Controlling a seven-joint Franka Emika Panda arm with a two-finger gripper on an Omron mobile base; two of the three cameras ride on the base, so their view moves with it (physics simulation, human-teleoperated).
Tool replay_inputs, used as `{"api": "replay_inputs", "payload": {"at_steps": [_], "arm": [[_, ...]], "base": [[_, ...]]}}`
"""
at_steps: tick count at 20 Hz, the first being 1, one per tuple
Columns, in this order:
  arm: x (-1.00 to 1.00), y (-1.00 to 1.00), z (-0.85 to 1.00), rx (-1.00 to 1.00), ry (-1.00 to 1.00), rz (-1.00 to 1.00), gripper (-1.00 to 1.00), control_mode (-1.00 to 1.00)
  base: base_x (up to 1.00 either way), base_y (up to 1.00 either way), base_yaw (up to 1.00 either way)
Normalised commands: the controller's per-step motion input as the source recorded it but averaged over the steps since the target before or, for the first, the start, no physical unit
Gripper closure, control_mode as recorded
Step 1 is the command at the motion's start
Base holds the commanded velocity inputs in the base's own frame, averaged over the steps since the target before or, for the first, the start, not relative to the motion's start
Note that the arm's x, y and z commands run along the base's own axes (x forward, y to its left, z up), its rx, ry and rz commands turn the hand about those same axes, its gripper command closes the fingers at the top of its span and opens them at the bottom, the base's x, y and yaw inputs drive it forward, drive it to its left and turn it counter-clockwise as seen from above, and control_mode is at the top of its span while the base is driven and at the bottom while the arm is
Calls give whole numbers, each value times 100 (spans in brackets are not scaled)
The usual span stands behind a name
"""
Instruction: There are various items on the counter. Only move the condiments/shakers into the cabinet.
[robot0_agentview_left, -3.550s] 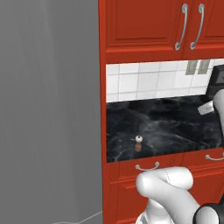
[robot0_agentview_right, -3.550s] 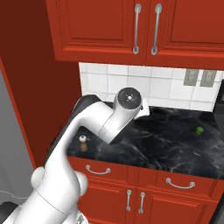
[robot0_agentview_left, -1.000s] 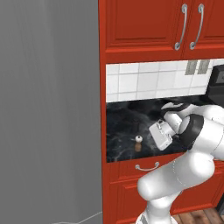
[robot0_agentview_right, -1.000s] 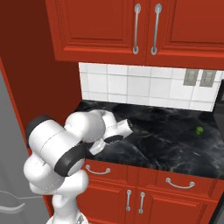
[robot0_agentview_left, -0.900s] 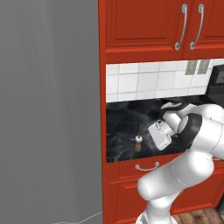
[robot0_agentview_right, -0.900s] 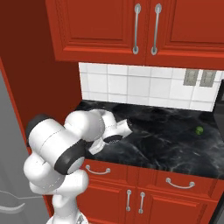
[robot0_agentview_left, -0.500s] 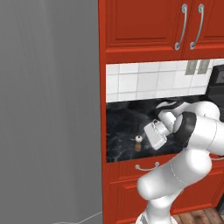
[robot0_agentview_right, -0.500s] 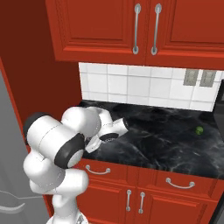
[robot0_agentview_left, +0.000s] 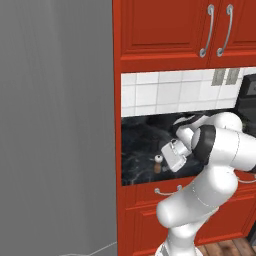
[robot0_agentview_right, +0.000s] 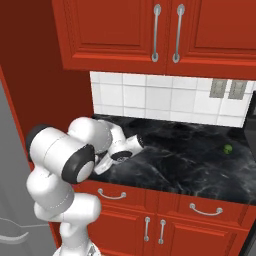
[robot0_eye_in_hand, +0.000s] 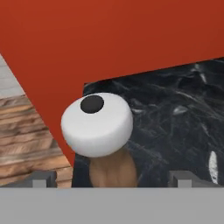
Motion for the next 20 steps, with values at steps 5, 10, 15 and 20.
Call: {"api": "replay_inputs", "payload": {"at_steps": [5, 10, 15, 20], "arm": [[12, 14, 0, 0, 6, -1, -100, -100], [13, 19, 0, 0, 4, -1, -100, -100], [3, 13, 0, 0, 0, 0, 100, -100], [-1, 0, 3, 0, 0, 0, 100, -100]], "base": [[0, 0, 0], [0, 0, 0], [0, 0, 0], [0, 0, 0]]}}
